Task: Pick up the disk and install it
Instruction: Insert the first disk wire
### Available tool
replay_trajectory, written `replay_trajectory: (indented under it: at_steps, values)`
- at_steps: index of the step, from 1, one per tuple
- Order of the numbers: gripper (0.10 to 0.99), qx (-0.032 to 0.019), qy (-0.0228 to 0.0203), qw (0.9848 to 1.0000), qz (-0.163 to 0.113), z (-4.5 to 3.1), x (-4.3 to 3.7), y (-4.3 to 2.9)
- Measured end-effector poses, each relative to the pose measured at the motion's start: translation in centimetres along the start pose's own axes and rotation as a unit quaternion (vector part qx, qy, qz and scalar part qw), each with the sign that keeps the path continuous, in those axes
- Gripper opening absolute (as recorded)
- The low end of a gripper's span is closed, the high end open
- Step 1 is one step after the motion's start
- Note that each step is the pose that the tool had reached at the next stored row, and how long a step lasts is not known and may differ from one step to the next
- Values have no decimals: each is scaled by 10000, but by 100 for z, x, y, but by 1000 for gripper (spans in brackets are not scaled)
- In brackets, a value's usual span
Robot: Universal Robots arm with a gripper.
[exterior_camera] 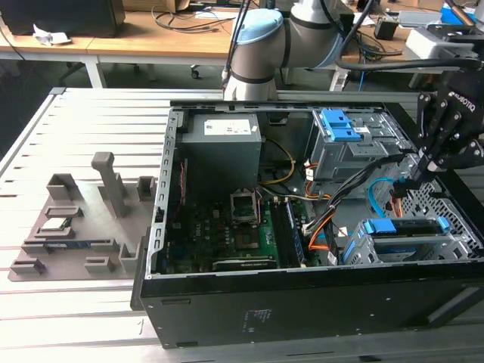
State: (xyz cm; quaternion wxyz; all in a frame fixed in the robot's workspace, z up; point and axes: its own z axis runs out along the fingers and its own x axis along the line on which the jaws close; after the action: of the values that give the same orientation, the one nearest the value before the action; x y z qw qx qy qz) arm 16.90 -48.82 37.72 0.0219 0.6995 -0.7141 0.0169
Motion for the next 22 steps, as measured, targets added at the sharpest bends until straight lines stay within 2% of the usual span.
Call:
replay_trajectory:
  at_steps: [2,4,8,12,14,15,16,20,22]
  values:
    - [106,1,70,10000,1,15,-63,-15]
    - [106,3,159,9999,1,37,-146,-32]
    - [106,3,177,9998,2,124,-191,-36]
    - [114,3,179,9998,2,124,-191,-36]
    - [235,3,180,9998,1,124,-191,-36]
    - [235,3,180,9998,2,124,-191,-36]
    - [302,3,181,9998,2,124,-191,-36]
    - [302,5,244,9997,2,223,-200,-35]
    - [302,5,285,9996,3,232,-200,-34]
